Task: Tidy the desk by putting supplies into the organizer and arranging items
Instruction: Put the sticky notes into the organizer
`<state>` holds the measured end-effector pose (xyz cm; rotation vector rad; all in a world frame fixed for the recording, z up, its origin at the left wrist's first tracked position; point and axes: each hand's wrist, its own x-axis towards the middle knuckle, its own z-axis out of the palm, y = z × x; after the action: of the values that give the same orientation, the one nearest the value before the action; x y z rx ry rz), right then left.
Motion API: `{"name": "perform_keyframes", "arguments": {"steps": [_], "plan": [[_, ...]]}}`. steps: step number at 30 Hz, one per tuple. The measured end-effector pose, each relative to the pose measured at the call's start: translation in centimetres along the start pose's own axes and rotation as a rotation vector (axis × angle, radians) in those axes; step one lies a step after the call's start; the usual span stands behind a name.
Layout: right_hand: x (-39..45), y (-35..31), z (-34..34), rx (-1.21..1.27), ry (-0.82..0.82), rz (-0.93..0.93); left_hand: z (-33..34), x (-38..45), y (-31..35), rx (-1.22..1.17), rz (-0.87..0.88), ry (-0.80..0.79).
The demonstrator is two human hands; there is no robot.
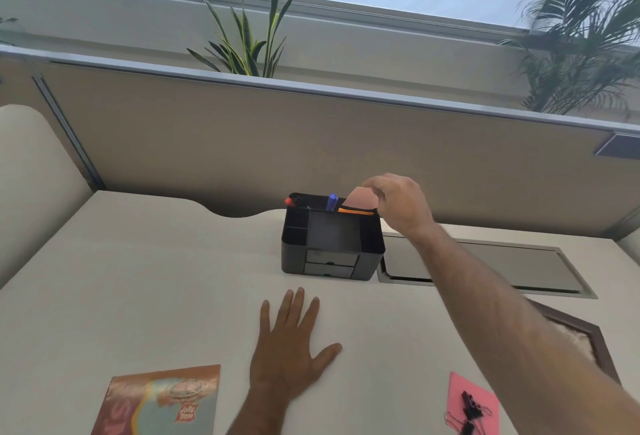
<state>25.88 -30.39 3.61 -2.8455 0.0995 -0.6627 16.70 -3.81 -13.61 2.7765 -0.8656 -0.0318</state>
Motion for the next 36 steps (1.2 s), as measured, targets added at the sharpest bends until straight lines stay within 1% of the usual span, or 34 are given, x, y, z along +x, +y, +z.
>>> {"name": "perform_keyframes", "arguments": {"steps": [5,8,12,14,18,20,21,24,26,28,30,33,36], "plan": [[0.8,-0.1,1.4,-0.035,-0.195,0.074,0.1,0.0,-0.1,-0.006,-0.006,0.001],[0.9,-0.2,2.2,-0.033,-0.251,0.108,0.1,0.0,-0.1,-0.003,-0.005,0.011],[0.8,-0.8,3.0,-0.155,-0.355,0.132,0.1,0.0,-0.1,0.0,-0.002,0.023],[0.7,-0.9,3.3,-0.177,-0.396,0.146,0.0,0.0,-0.1,-0.004,-0.005,0.017],[0.2,-0.9,3.5,-0.187,-0.433,0.136,0.1,0.1,-0.2,-0.001,-0.011,0.007],[-0.3,-0.9,3.4,-0.169,-0.397,0.126,0.1,0.0,-0.2,0.003,-0.014,0.015],[-0.6,-0.9,3.2,-0.136,-0.349,0.125,0.0,0.1,-0.2,0.006,-0.015,0.018],[-2.3,-0.7,2.0,0.041,-0.139,0.117,0.1,0.1,-0.3,0.017,-0.011,0.033],[-4.1,-0.7,0.7,0.219,-0.048,0.169,0.1,0.1,-0.2,0.018,-0.01,0.029],[-6.3,-0.8,-1.0,0.358,-0.024,0.273,0.1,0.1,-0.2,0.021,-0.01,0.034],[-9.0,-0.4,-2.4,0.353,-0.081,0.337,0.0,0.1,-0.2,0.023,-0.008,0.034],[-13.7,1.0,-3.7,0.288,-0.239,0.398,-0.1,0.0,-0.1,0.02,-0.01,0.05],[-18.6,3.0,-4.7,0.218,-0.422,0.511,-0.2,0.0,0.0,0.029,-0.01,0.041]]}}
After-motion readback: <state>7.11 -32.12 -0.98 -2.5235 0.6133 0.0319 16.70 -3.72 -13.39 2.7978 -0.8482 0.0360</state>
